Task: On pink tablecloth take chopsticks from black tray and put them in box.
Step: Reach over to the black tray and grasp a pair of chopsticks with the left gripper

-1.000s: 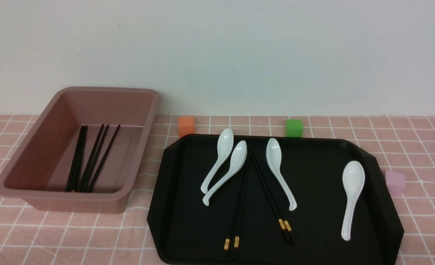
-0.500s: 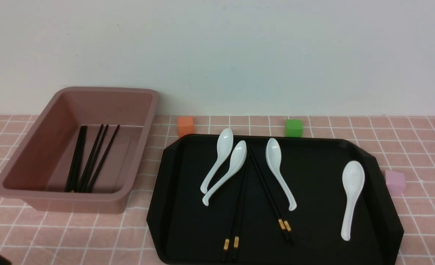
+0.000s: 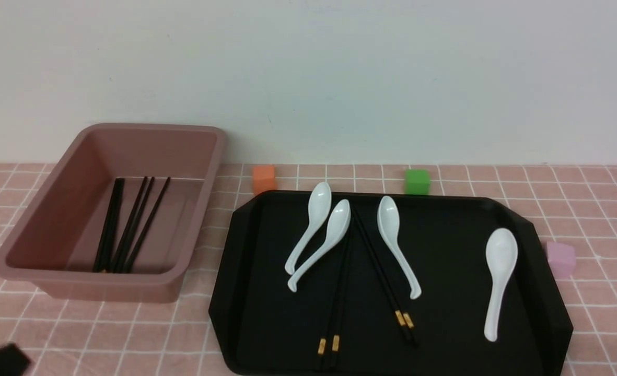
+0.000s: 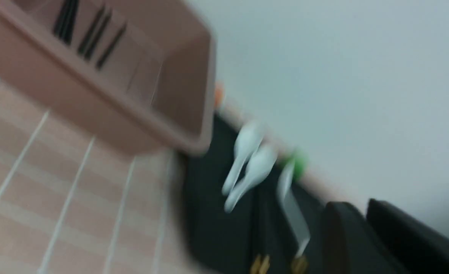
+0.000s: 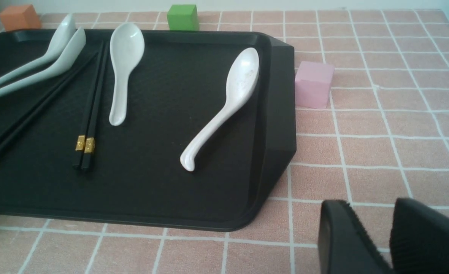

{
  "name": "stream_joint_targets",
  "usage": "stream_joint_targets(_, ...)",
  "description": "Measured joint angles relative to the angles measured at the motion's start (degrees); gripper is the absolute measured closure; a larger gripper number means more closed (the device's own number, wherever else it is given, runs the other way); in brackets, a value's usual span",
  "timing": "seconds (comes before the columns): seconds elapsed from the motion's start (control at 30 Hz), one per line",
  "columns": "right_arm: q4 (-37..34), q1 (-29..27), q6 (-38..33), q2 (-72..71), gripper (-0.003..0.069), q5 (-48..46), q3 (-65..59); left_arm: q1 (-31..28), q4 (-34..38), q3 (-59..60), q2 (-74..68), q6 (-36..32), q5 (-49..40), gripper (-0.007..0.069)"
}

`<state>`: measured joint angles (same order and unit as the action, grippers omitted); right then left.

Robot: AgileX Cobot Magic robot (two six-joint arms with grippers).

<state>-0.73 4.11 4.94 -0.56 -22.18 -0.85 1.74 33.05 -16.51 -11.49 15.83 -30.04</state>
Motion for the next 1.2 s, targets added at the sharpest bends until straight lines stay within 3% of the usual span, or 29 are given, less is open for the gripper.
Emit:
stream_joint_targets(0.03, 0.0, 0.0, 0.0, 0.0, 0.0436, 0.0, 0.0, 0.0, -1.0, -3.2, -6.5, -3.5, -5.3, 0.0638)
stream_joint_targets(0.17, 0.0, 0.0, 0.0, 0.0, 0.0433, 0.0, 0.0, 0.0, -2.4, -12.2, -23.4, -12.7, -15.6, 0.0638)
stream_joint_targets(0.27, 0.0, 0.0, 0.0, 0.0, 0.0431, 0.0, 0.0, 0.7, -2.9, -16.1, -31.5, -15.8, -17.2, 0.0638)
stream_joint_targets(0.43, 0.0, 0.0, 0.0, 0.0, 0.0431, 0.0, 0.0, 7.4, -6.5, -23.6, -48.9, -17.8, -15.6, 0.0638)
stream_joint_targets(0.7, 0.0, 0.0, 0.0, 0.0, 0.0430, 0.0, 0.0, 30.5, -17.1, -40.9, -73.2, -6.1, -14.1, 0.0638)
stream_joint_targets(0.83, 0.0, 0.0, 0.0, 0.0, 0.0426, 0.0, 0.0, 38.1, -21.8, -48.5, -81.0, -0.9, -14.2, 0.0638)
stream_joint_targets(1.07, 0.0, 0.0, 0.0, 0.0, 0.0421, 0.0, 0.0, 40.9, -25.8, -60.2, -91.1, 1.8, -16.7, 0.0625)
stream_joint_targets(1.2, 0.0, 0.0, 0.0, 0.0, 0.0420, 0.0, 0.0, 40.9, -26.8, -66.6, -97.9, 1.9, -20.8, 0.0501)
